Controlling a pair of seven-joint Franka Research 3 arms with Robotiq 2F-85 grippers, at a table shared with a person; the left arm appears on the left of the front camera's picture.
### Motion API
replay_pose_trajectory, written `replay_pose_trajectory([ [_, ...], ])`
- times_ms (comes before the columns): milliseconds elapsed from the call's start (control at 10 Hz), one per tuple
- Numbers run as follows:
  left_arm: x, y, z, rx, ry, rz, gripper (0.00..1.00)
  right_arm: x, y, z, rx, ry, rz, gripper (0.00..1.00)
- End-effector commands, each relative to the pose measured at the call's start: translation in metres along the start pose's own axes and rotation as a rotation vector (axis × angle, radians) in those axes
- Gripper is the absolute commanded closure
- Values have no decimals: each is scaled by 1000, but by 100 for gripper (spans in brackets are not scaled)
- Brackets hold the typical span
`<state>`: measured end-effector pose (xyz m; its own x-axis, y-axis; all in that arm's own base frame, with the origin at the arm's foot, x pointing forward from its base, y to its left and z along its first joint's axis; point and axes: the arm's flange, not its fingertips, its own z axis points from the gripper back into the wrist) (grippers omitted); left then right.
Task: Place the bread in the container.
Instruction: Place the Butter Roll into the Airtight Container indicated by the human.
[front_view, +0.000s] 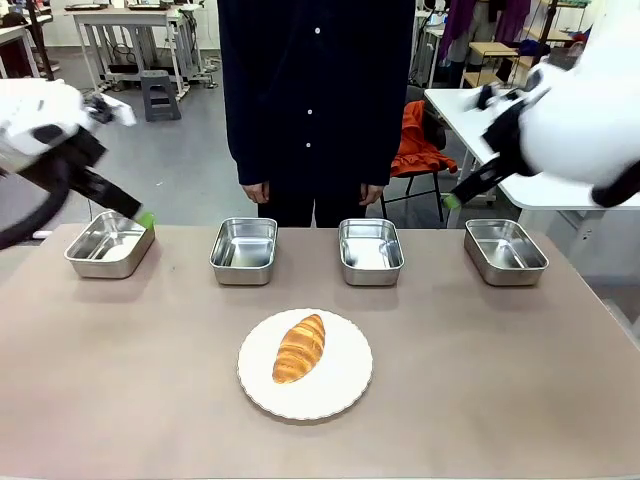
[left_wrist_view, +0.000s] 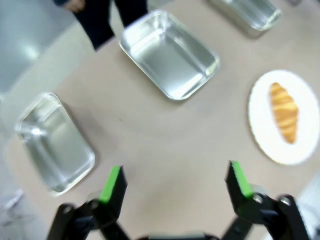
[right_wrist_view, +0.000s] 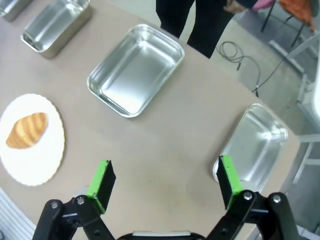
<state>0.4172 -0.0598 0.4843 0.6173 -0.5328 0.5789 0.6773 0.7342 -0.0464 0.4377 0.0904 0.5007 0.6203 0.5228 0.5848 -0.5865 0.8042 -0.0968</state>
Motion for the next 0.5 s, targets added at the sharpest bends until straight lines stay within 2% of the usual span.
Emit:
replay_pose_trajectory([
  [0, -17, 50, 19, -146, -1, -73, 0, -25, -60, 29, 110, -22, 32, 0],
  [200, -41, 83, 35, -189, -52, -206, 0, -60, -98, 54, 153, -88, 85, 0],
  [300, -49, 94, 36, -229, -103, -243, 0, -72, -105, 59, 160, -116, 97, 0],
  [400, -53, 100, 36, -141, -165, -216, 0, -77, -110, 61, 130, -136, 78, 0],
])
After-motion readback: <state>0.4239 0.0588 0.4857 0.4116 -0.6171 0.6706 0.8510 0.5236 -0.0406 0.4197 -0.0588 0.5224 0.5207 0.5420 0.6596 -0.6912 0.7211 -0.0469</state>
